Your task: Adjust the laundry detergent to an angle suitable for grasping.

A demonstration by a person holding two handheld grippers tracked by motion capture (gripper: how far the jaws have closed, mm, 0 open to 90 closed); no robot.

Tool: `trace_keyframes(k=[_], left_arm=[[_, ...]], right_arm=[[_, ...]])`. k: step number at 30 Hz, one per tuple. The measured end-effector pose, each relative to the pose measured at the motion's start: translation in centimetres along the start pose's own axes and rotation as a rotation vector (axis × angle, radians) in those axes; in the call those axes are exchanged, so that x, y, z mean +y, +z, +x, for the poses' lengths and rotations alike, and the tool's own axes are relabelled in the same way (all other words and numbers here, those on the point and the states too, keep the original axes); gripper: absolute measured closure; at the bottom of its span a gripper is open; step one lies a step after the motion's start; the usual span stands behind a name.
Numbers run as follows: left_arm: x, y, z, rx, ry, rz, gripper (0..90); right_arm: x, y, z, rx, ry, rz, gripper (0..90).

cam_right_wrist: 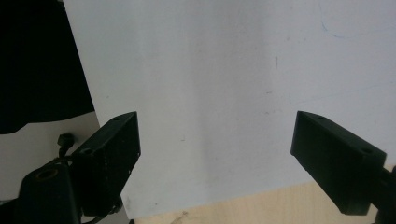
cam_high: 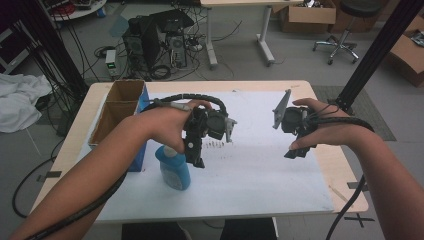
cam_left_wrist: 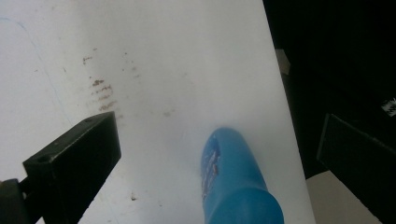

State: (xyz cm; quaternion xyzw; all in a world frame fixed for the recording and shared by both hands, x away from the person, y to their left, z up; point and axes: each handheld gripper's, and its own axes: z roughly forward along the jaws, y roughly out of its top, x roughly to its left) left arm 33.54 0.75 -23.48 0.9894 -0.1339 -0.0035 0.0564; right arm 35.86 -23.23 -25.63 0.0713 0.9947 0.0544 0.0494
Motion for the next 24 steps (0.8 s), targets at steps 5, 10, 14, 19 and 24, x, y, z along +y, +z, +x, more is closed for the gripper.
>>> trace_keyframes(k=[5,10,14,19,24], left_arm=[[-0.11,-0.14,-0.09,-0.003,0.005,-0.008,0.0],[-0.45,-0.27,-0.09,0.006,-0.007,-0.018,0.0],[-0.43,-0.36,-0.29,0.005,-0.009,-0.022,0.0],[-0.29,-0.47,-0.34,0.002,-0.003,-0.015,0.0],[-0.35,-0.64,-0.31,0.008,-0.001,-0.010,0.0]], right_arm=[[0.32,0.28,0.08,0.007,-0.001,0.013,15.9],[0.84,0.52,0.00,0.006,-0.011,0.016,15.9],[0.91,0.41,0.08,0.008,-0.014,0.011,15.9],[0.88,0.31,0.02,0.006,-0.012,0.003,15.9],[0.98,0.32,-0.08,0.000,-0.013,0.003,15.9]])
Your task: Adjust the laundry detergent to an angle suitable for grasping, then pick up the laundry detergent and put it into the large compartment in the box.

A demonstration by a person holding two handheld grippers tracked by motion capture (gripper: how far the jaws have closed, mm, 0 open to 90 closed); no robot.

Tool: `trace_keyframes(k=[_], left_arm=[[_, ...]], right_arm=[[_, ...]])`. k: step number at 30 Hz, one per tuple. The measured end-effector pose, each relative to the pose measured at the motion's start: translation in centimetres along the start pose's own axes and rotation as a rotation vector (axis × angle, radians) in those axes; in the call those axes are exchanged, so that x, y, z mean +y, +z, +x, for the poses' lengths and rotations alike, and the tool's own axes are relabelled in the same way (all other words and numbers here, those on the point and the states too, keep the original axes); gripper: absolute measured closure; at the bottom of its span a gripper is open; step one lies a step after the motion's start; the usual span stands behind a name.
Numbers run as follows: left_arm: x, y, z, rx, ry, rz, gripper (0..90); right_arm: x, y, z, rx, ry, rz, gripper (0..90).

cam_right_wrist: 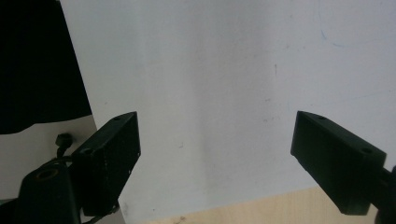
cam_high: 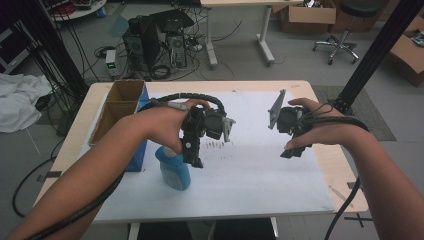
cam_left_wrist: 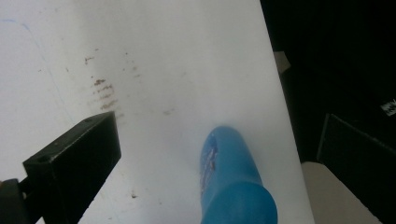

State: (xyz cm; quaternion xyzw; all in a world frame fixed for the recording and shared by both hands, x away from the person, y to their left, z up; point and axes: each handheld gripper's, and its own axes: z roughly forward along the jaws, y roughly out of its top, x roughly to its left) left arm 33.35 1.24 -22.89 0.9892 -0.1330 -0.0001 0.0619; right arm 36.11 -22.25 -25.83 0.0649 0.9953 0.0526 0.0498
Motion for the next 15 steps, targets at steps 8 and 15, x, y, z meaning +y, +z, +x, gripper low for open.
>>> trace_keyframes(k=[8,15], left_arm=[[0.06,0.28,0.01,-0.002,0.004,-0.012,0.1],[0.06,0.31,0.08,-0.001,0.006,-0.008,0.1]], right_arm=[[0.01,0.22,-0.23,0.009,-0.003,0.006,15.9],[-0.28,0.05,-0.46,0.005,0.012,-0.005,15.9]])
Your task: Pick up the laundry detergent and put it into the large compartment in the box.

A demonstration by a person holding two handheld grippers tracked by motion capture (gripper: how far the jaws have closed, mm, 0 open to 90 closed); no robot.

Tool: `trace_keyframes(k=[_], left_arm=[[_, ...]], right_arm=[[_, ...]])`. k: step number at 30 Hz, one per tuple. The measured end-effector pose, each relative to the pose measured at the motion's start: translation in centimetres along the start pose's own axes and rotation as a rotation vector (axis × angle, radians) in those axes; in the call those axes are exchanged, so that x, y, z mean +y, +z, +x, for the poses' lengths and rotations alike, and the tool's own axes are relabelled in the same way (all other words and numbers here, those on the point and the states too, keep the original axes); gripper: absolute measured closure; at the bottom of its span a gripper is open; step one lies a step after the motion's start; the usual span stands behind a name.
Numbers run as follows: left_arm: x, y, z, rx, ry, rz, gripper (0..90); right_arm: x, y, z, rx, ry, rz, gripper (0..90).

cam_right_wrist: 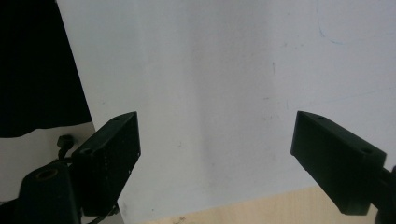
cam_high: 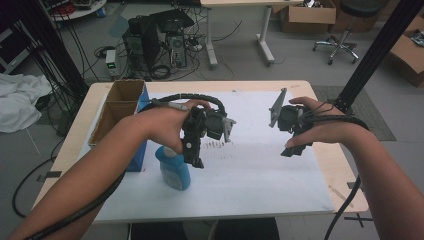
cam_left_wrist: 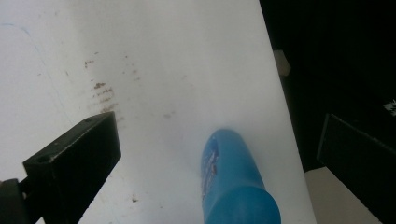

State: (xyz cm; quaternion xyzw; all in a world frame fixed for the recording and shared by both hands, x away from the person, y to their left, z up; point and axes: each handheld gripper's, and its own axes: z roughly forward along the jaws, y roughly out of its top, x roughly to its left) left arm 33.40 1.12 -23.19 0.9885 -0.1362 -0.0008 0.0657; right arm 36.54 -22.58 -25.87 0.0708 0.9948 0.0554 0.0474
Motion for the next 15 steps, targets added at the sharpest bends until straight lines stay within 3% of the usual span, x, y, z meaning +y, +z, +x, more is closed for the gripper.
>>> trace_keyframes(k=[11,15], left_arm=[[0.12,-0.04,-0.13,0.007,0.023,-0.018,0.1],[-0.02,-0.36,-0.21,0.007,0.040,-0.003,0.0]], right_arm=[[-0.54,0.40,-0.28,0.011,0.014,-0.011,16.0],[-0.46,0.19,-0.26,0.015,0.013,-0.029,15.9]])
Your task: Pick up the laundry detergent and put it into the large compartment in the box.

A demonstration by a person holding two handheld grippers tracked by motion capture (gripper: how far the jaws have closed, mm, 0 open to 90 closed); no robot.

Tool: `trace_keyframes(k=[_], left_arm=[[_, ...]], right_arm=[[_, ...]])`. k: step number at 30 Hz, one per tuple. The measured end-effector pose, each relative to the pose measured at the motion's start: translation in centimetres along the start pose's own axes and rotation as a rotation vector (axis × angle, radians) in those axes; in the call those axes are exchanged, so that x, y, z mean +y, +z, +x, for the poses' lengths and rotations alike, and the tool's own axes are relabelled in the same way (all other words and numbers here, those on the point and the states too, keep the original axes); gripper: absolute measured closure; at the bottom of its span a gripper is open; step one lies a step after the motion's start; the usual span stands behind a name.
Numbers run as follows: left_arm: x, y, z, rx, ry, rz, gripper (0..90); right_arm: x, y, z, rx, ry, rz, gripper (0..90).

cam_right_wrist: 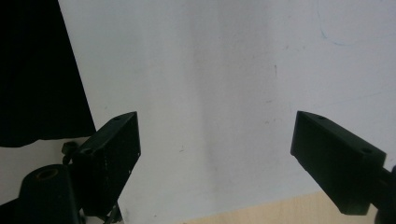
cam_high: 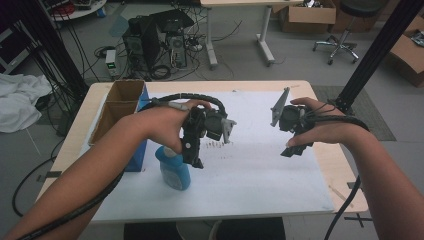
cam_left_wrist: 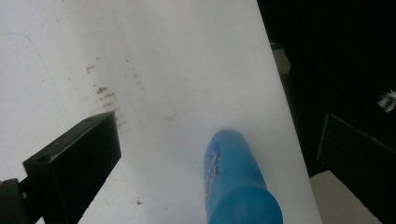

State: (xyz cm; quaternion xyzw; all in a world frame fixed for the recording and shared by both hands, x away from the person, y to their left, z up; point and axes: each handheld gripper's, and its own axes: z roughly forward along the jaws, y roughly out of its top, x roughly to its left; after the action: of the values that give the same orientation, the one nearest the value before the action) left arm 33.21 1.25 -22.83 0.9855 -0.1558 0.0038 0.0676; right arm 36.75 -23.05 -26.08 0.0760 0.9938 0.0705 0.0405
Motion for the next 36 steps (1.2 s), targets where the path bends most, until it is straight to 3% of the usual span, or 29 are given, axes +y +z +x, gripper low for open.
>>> trace_keyframes(k=[8,13,27,36], left_arm=[[-0.9,-1.4,-0.6,0.006,0.034,0.016,0.1],[-1.6,-1.4,-1.0,-0.006,0.067,0.015,0.1],[-4.8,-1.6,-1.6,-0.008,0.118,-0.090,0.0],[-6.7,-1.2,-1.8,-0.021,0.136,-0.084,0.1]], right_arm=[[0.3,0.1,0.0,-0.016,0.001,0.011,15.9],[0.5,0.7,0.2,-0.019,0.017,-0.004,15.9],[1.6,1.3,0.9,-0.025,0.037,0.000,15.9],[1.7,1.8,1.2,-0.024,0.053,-0.011,15.9]])
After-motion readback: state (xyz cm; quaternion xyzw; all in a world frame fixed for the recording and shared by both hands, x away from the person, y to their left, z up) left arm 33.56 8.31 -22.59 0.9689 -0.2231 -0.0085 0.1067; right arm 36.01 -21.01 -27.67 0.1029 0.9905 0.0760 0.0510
